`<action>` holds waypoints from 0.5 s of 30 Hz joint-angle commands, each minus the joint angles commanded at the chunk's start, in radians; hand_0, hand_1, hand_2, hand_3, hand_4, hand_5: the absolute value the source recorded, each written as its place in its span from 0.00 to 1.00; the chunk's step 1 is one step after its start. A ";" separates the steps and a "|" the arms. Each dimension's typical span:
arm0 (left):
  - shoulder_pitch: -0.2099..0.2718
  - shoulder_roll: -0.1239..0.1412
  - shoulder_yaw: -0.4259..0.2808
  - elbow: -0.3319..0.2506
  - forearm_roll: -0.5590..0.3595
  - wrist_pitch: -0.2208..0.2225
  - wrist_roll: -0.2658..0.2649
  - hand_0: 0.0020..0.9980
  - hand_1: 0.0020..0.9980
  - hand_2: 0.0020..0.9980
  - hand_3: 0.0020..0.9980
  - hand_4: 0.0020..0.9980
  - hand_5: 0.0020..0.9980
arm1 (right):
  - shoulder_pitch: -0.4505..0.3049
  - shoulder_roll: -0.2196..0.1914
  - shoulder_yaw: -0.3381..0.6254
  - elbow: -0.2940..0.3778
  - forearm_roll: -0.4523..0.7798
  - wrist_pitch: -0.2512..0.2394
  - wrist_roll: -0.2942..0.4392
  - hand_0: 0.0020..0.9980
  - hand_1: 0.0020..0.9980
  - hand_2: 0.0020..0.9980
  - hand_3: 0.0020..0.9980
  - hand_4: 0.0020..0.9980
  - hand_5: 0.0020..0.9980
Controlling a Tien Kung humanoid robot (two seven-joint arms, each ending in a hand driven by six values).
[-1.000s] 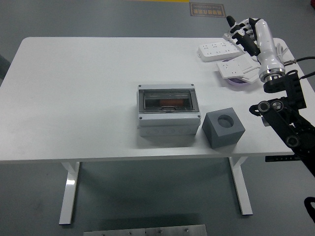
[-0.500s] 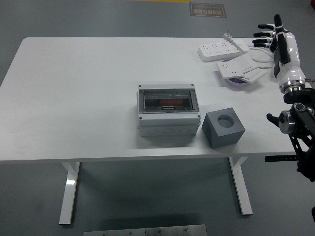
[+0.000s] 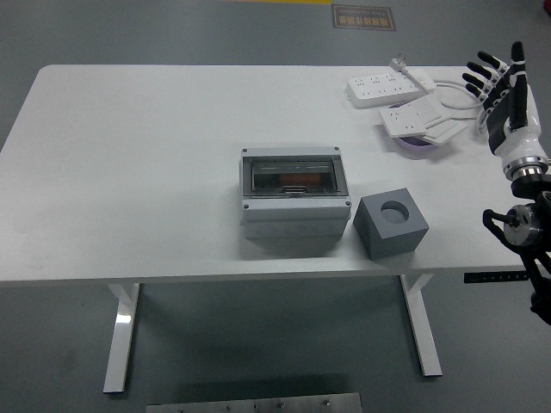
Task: Fetch the battery,place it into the box,close the lid of the box
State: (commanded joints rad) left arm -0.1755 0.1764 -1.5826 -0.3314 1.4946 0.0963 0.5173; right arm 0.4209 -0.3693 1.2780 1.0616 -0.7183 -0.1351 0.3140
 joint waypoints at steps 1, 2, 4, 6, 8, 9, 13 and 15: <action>0.000 0.000 0.000 0.000 -0.001 0.000 -0.001 0.57 0.72 0.65 0.60 0.69 0.19 | -0.002 0.000 -0.001 -0.002 0.005 0.000 0.007 0.92 0.80 0.80 0.81 1.00 1.00; 0.000 0.001 0.001 0.001 -0.002 0.000 -0.001 0.57 0.72 0.65 0.60 0.69 0.19 | -0.004 0.001 -0.002 -0.004 0.010 0.000 0.014 0.92 0.80 0.80 0.81 1.00 1.00; -0.001 0.002 0.003 0.002 -0.005 0.001 -0.003 0.57 0.72 0.65 0.60 0.69 0.19 | -0.008 0.001 -0.005 -0.008 0.018 0.000 0.027 0.92 0.80 0.80 0.81 1.00 1.00; -0.003 0.003 0.005 0.003 -0.009 0.002 -0.007 0.57 0.72 0.65 0.60 0.69 0.19 | -0.013 0.001 -0.007 -0.011 0.023 0.000 0.037 0.87 0.77 0.77 0.78 1.00 1.00; -0.003 0.003 0.007 0.005 -0.013 0.002 -0.010 0.57 0.72 0.65 0.60 0.69 0.19 | -0.016 0.000 -0.007 -0.012 0.025 0.001 0.041 0.87 0.77 0.77 0.78 1.00 1.00; -0.004 0.003 0.009 0.006 -0.015 0.002 -0.012 0.57 0.72 0.65 0.60 0.69 0.19 | -0.017 -0.001 -0.007 -0.012 0.026 0.001 0.043 0.87 0.77 0.77 0.78 1.00 1.00; -0.003 0.003 0.010 0.007 -0.018 0.002 -0.013 0.57 0.72 0.65 0.60 0.69 0.19 | -0.020 -0.004 -0.005 -0.013 0.028 0.004 0.042 0.82 0.71 0.72 0.72 1.00 1.00; -0.002 0.003 0.010 0.006 -0.019 0.002 -0.012 0.57 0.72 0.65 0.60 0.69 0.19 | -0.021 -0.005 -0.003 -0.012 0.027 0.006 0.040 0.82 0.71 0.72 0.72 1.00 1.00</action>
State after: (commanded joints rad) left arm -0.1775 0.1793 -1.5723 -0.3254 1.4759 0.0987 0.5058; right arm 0.3999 -0.3745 1.2750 1.0491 -0.6914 -0.1287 0.3535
